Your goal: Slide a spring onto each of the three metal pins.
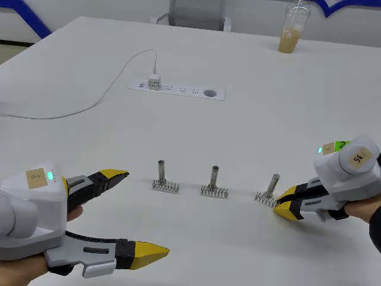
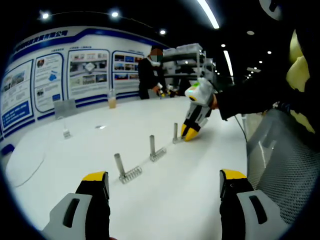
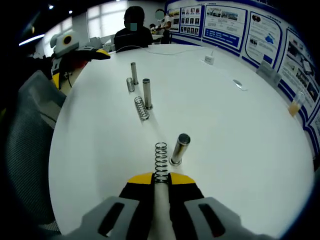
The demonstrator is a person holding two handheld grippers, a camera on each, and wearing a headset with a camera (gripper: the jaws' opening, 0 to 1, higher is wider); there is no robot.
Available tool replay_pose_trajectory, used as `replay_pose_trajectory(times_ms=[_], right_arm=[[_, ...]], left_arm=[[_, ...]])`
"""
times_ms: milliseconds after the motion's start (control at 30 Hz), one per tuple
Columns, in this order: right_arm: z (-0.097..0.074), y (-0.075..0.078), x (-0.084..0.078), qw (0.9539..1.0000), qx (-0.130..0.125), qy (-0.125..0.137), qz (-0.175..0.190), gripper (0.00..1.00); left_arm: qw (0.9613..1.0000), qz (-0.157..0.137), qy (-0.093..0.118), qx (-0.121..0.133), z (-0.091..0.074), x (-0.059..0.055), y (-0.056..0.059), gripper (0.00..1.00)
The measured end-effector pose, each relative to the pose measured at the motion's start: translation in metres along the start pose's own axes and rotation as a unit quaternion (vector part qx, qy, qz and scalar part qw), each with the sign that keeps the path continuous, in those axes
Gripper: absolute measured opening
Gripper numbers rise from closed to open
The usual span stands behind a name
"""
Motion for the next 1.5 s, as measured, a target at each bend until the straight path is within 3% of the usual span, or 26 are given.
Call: replay_pose_trajectory(times_ms=[267,533,1033,1500], right_arm=[[-0.004,-0.008,0.006,1.0000,0.006,-0.003,-0.005,0.12],[-0.009,-0.022,0.013,0.9996,0.022,-0.007,-0.014,0.11],[-0.004,-0.053,0.035,0.9971,0.066,-0.008,-0.038,0.11],[0.001,-0.076,0.061,0.9922,0.104,0.001,-0.069,0.11]], left_arm=[[0.9999,-0.001,-0.001,-0.010,0.002,-0.001,0.003,0.91],[0.9989,0.007,-0.013,-0.044,0.013,-0.003,0.013,0.87],[0.9931,0.018,-0.031,-0.112,0.045,-0.010,0.021,0.70],[0.9867,0.029,-0.042,-0.155,0.068,-0.011,0.031,0.56]])
Point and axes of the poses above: the centre of the closed fingertips' face, and the gripper's own axes: z roughly forward along the fingers, y roughly to its right, x roughly out of its top, the point moved 7 cm from there along -z, roughly backward along the fingers, and after that the axes turned 12 degrees about y, right-handed, at the moved point
